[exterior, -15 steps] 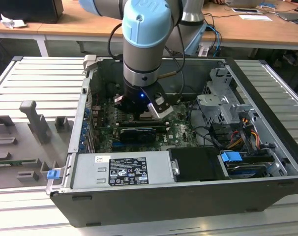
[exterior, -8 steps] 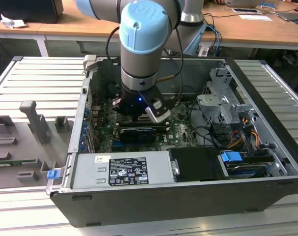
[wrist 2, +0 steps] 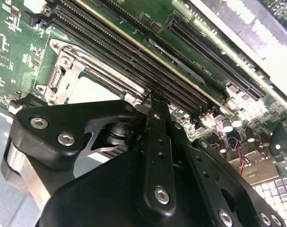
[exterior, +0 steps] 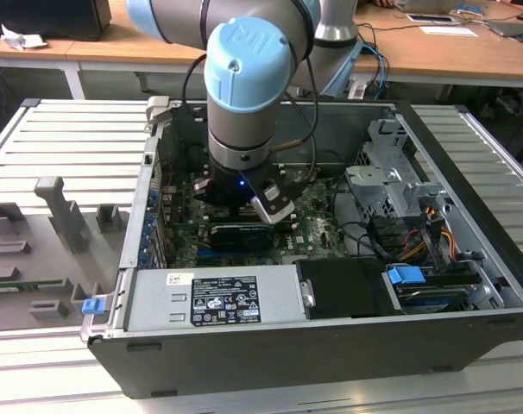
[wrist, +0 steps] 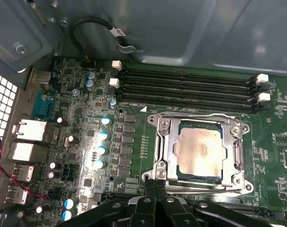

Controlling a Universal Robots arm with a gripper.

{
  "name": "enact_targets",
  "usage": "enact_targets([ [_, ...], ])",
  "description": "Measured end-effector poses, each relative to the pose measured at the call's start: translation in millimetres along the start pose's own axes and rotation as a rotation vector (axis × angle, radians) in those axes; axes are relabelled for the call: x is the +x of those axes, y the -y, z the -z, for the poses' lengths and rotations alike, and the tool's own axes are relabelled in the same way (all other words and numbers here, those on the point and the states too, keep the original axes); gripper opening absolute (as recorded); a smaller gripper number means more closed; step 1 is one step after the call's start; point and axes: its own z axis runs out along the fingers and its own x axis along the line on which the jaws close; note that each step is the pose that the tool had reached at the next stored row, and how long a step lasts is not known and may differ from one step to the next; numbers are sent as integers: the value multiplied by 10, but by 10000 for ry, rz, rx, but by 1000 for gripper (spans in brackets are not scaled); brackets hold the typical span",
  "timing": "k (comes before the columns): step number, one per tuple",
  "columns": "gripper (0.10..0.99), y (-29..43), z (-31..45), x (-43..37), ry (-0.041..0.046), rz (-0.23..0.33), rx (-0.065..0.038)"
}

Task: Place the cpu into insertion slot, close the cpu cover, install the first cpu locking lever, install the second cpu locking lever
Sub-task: 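Install the second cpu locking lever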

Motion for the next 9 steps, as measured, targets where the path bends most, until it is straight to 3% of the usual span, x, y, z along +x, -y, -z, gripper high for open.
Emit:
enact_targets([
  [2,106,8,-28,4,14,15,-177],
  [6,106,17,-63,29,20,38,-328],
  [9,106,17,-79,61,23,55,-378],
])
